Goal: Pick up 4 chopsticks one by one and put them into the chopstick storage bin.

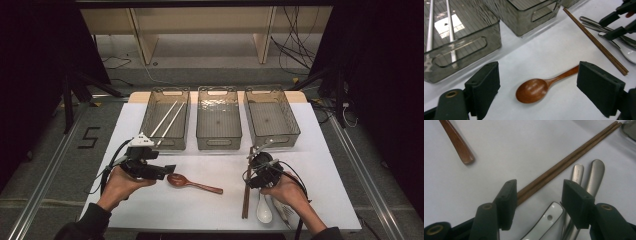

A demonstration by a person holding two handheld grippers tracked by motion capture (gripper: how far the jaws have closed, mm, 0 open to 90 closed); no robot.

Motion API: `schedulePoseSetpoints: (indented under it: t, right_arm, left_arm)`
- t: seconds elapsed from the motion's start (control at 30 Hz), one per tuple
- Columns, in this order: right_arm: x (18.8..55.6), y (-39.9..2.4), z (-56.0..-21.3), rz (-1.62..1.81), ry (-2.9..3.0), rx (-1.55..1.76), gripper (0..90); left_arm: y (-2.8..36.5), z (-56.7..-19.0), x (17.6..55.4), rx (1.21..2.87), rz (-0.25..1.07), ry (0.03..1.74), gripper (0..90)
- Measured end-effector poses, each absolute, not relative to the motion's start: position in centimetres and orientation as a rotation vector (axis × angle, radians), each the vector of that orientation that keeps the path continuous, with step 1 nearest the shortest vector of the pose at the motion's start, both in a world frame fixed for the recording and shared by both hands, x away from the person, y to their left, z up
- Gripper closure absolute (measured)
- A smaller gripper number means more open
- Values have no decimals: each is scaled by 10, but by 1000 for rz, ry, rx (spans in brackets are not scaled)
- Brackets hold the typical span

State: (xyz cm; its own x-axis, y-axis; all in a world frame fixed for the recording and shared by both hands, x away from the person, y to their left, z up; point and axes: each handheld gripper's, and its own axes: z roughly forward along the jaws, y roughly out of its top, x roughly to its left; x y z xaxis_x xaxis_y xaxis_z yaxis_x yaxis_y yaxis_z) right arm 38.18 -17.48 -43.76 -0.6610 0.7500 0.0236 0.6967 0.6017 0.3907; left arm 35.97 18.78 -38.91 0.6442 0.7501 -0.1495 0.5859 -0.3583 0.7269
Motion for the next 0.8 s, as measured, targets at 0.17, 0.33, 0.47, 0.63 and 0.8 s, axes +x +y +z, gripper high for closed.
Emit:
schedulePoseSetpoints:
  t: [0.17,0.33,0.47,0.63,0.8]
  right_arm:
    - [383,-171,-442,537,2696,1215,534]
    - [386,-170,-446,502,2700,1228,561]
    - [388,-170,-448,493,2698,1245,567]
    - [390,-169,-451,470,2703,1246,575]
    - [392,-166,-454,452,2707,1244,574]
  left_arm:
    - [186,-393,351,2097,258,1026,168]
    - [186,-394,347,2097,263,1024,167]
    - [187,-394,345,2099,268,1020,167]
    - [187,-395,343,2094,269,1024,167]
    - [187,-397,341,2107,267,1022,167]
